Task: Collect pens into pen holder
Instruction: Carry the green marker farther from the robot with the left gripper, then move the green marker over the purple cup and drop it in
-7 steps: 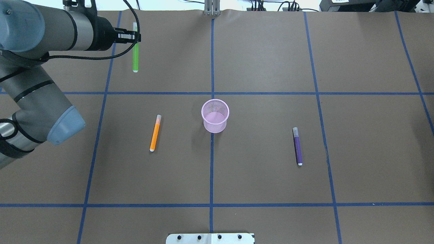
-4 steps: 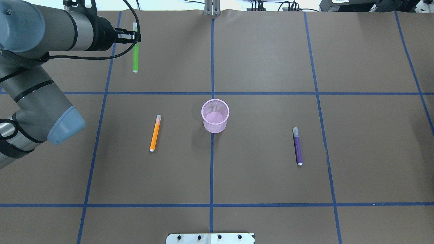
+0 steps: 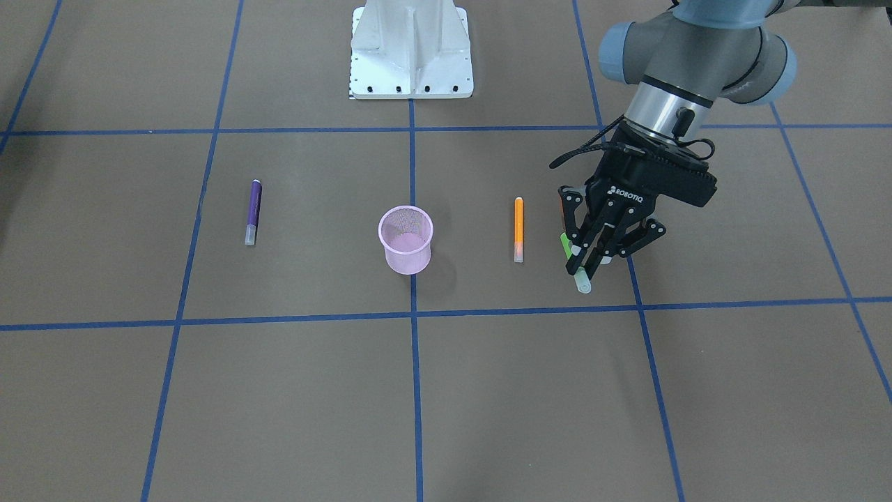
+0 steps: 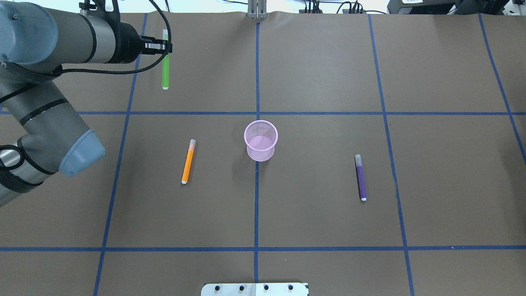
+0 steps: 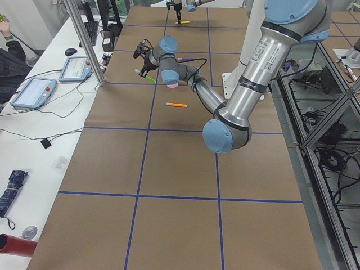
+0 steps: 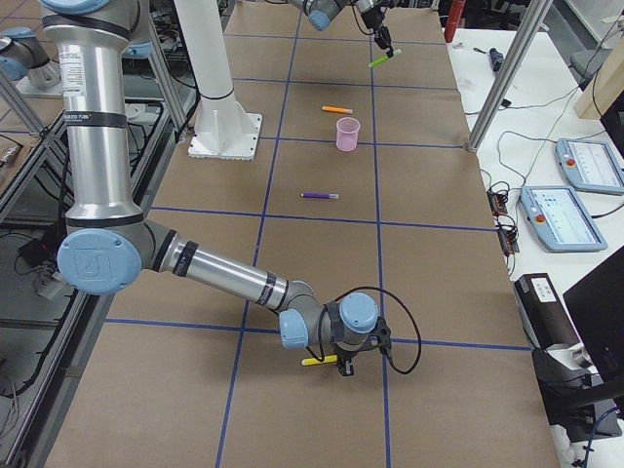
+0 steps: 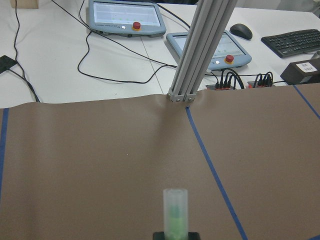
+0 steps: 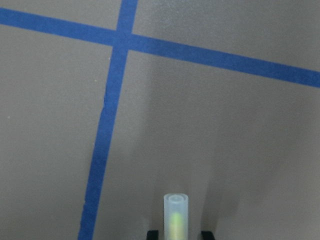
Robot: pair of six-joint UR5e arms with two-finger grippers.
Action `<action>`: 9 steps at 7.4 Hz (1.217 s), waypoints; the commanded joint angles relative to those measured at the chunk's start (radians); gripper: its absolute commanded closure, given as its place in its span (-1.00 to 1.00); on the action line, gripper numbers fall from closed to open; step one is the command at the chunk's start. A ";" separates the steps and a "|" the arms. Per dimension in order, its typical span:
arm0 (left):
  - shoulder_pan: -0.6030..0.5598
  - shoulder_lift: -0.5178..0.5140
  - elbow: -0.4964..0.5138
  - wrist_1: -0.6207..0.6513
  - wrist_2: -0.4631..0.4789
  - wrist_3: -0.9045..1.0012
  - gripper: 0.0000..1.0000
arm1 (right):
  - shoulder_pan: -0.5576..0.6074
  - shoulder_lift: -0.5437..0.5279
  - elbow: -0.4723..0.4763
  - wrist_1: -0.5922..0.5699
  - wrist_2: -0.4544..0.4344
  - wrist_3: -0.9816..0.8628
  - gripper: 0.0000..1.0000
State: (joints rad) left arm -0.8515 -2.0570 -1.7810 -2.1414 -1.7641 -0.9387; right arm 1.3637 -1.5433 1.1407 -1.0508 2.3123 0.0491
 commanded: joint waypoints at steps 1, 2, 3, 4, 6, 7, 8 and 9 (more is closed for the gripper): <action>0.000 0.000 0.000 0.000 0.000 0.000 1.00 | 0.000 -0.001 -0.001 0.000 -0.001 0.000 0.27; 0.000 0.000 0.000 0.000 0.000 0.000 1.00 | 0.000 -0.001 -0.001 0.000 -0.001 0.000 0.47; 0.000 0.000 0.000 0.000 0.000 0.000 1.00 | 0.000 -0.001 -0.001 0.000 -0.001 0.000 0.85; 0.000 0.000 0.000 0.000 0.000 -0.002 1.00 | 0.000 -0.006 0.004 0.002 0.001 -0.003 1.00; 0.002 -0.003 -0.003 -0.003 0.002 0.001 1.00 | 0.000 -0.006 0.024 0.003 0.007 0.005 1.00; 0.011 -0.038 -0.005 -0.003 0.032 0.003 1.00 | 0.002 -0.004 0.068 0.003 0.009 0.011 1.00; 0.063 -0.051 -0.015 -0.006 0.107 0.003 1.00 | 0.002 0.003 0.118 0.002 0.007 0.023 1.00; 0.125 -0.052 -0.029 -0.029 0.200 0.001 1.00 | 0.008 0.008 0.157 0.003 0.009 0.035 1.00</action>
State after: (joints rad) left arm -0.7912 -2.0992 -1.7959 -2.1524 -1.6619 -0.9364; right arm 1.3668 -1.5418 1.2451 -1.0484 2.3199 0.0700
